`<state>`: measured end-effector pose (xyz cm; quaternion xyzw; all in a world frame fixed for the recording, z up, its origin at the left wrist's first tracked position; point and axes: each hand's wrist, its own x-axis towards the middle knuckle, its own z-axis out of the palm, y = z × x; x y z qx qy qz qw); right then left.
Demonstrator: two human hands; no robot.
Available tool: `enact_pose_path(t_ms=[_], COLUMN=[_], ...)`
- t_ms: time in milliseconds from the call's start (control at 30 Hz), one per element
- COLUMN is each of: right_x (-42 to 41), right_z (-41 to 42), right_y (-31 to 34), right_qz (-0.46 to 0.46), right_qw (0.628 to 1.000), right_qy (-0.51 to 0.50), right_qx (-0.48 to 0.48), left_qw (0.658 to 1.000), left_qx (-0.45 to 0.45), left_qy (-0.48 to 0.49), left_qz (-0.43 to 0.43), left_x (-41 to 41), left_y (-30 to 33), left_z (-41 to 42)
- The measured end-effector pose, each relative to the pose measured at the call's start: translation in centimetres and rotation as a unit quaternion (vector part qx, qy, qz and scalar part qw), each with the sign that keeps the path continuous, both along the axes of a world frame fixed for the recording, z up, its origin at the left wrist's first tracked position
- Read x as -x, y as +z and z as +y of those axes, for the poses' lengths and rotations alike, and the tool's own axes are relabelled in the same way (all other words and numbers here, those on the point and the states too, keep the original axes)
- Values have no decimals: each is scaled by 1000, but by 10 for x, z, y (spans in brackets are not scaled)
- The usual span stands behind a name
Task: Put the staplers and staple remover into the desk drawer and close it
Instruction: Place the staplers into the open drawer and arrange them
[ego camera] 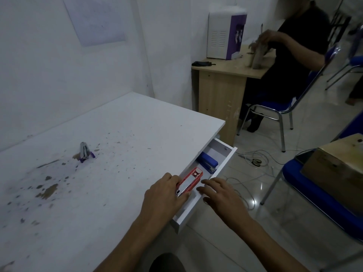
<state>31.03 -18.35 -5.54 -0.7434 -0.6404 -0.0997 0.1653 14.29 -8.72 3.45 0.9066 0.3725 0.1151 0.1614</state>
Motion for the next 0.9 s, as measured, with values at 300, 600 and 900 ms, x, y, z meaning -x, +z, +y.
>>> enact_pose_path(t_ms=[300,600,900], right_x=[-23,-40,-45], right_z=[5,-8,-6], right_y=[11,10,2], right_qz=[-47,-36,-20], right_qw=[995,995,995], right_qy=[88,94,98], right_qx=[11,8,2], left_qw=[1000,998,994], left_qx=[4,19,-26], left_qy=[-1,-15,-14], left_qz=[17,57,103], left_x=[-4,-22,-31], left_y=[-9,-20,-27], left_z=[1,-8,-20])
